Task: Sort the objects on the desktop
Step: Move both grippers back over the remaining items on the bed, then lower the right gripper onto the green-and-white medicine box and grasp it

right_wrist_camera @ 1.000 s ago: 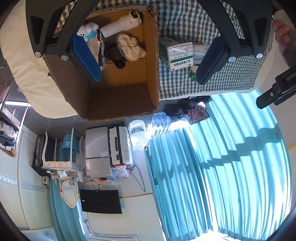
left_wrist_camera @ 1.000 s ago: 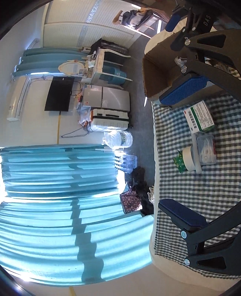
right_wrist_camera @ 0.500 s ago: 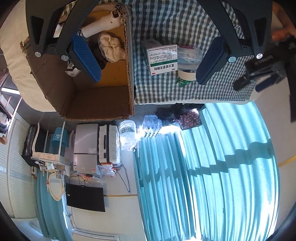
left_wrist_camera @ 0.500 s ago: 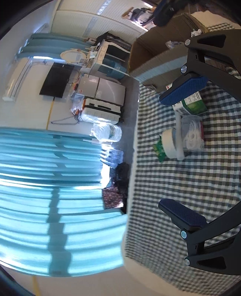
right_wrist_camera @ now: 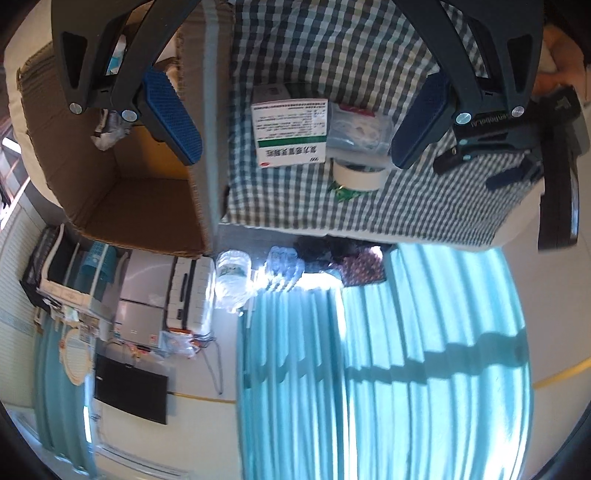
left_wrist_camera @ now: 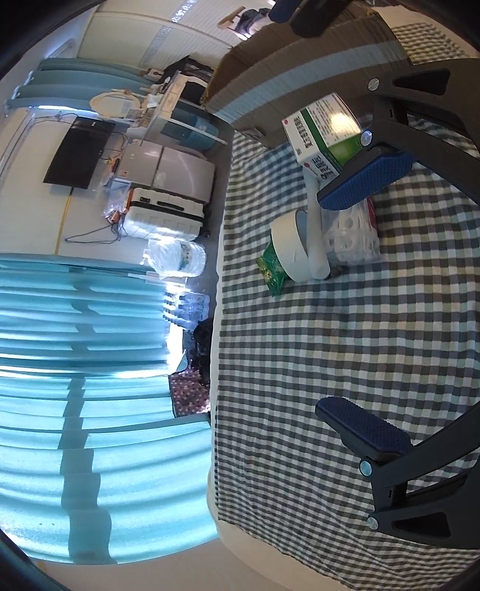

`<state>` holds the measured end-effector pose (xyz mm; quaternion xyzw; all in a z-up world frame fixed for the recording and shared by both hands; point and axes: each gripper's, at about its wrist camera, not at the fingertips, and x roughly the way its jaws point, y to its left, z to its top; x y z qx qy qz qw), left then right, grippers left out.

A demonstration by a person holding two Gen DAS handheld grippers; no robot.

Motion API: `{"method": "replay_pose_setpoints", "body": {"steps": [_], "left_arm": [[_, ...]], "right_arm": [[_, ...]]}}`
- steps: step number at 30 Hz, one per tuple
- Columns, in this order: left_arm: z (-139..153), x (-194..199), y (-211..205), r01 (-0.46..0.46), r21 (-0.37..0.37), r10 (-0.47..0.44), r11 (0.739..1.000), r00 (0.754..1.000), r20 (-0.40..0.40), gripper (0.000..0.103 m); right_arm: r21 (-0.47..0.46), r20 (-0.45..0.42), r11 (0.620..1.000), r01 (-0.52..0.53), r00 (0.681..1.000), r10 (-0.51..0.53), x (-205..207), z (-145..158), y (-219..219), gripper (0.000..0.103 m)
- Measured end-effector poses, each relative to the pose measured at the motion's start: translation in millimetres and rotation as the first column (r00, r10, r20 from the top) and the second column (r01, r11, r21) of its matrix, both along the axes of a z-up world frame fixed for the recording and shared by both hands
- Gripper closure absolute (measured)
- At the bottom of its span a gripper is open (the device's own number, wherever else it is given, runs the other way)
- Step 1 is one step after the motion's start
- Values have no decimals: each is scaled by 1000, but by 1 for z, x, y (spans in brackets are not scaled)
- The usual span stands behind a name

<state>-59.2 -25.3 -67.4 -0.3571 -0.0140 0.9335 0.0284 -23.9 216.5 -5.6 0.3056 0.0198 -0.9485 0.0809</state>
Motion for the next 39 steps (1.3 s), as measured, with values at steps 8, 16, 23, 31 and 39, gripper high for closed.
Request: {"method": "replay_pose_setpoints", "body": {"steps": [8,16,23,31,39], "left_arm": [[-21,-12,4,28,-16,-27,999,998,50,0],[-40,-24,12,34,-37,-31,999,996,78,0],[-59,-35,18,45,-46,-39,998,993,114,0],[-66,-42,14,30,-35,-25,999,991,134,0],[-72,-45,16,49,-26,-44,998,987,153,0]], "right_arm": [[66,121,998,-3,993,-5,-30,-35,-7,0],[95,218,995,-11,976,-10,-51,-64,-11,0],[221,207,975,-33,978,-13,-55,-76,-25,0],[204,183,977,-53,983,15,-57,-70,-28,11],[178,245,983,-48,970,3,-71,-85,-28,25]]}}
